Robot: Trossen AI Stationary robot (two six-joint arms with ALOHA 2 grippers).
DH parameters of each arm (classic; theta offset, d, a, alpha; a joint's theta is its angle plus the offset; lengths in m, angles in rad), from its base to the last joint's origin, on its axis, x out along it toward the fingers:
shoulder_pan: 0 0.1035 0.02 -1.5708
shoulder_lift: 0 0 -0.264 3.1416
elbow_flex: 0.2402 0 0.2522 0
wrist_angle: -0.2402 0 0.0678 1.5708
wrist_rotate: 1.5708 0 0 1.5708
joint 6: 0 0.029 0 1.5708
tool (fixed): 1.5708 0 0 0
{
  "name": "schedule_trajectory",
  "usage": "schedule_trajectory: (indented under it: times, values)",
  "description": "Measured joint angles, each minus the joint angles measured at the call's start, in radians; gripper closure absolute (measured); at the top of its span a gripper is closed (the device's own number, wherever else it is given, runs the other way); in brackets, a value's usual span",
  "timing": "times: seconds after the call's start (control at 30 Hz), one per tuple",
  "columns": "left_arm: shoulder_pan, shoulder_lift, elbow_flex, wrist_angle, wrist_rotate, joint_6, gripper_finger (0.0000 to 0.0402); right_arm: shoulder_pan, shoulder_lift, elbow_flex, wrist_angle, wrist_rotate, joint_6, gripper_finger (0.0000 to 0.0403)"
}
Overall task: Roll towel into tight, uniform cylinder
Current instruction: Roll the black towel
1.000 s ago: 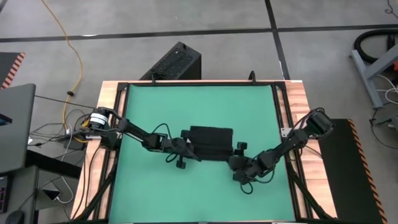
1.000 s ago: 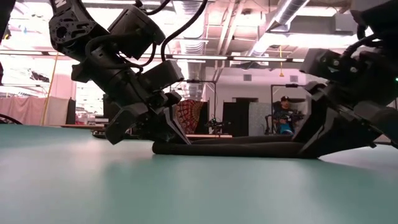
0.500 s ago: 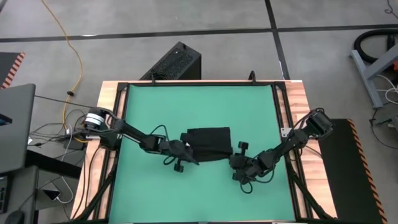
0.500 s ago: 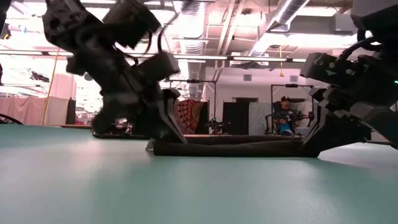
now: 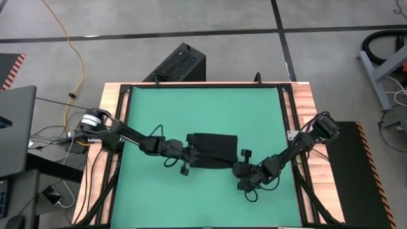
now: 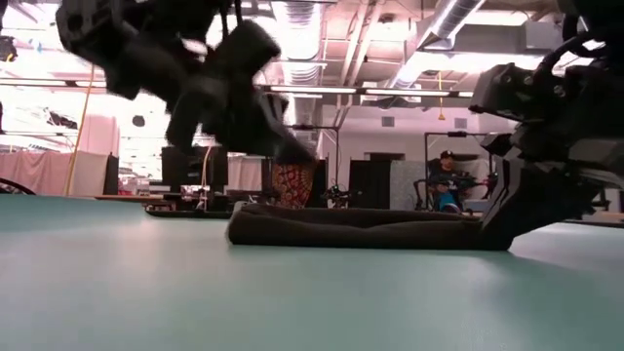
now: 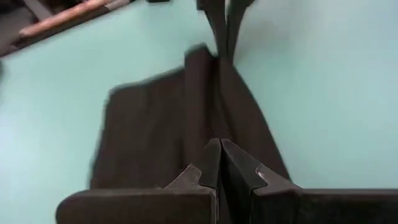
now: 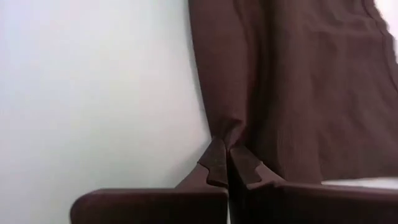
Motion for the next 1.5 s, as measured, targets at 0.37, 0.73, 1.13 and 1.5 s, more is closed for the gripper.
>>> schedule_trajectory:
  times: [0.37,0.73,1.13,1.5]
  values:
    - [-0.003,0.139,0.017,0.083,0.007,0.018,0.0401,0.025,0.002,0.092,-0.104,-0.059,0.02,0.04]
    - [0.018,0.14,0.016,0.052,0.041,0.006,0.0401,0.024,0.002,0.167,-0.17,-0.095,0.031,0.04]
    - [0.019,0.14,0.011,0.036,0.12,-0.029,0.0401,-0.003,0.001,0.228,-0.256,-0.125,0.119,0.0397]
    - [0.019,0.14,0.011,-0.033,0.155,-0.03,0.0401,-0.051,-0.071,0.23,-0.247,-0.165,0.18,0.0396]
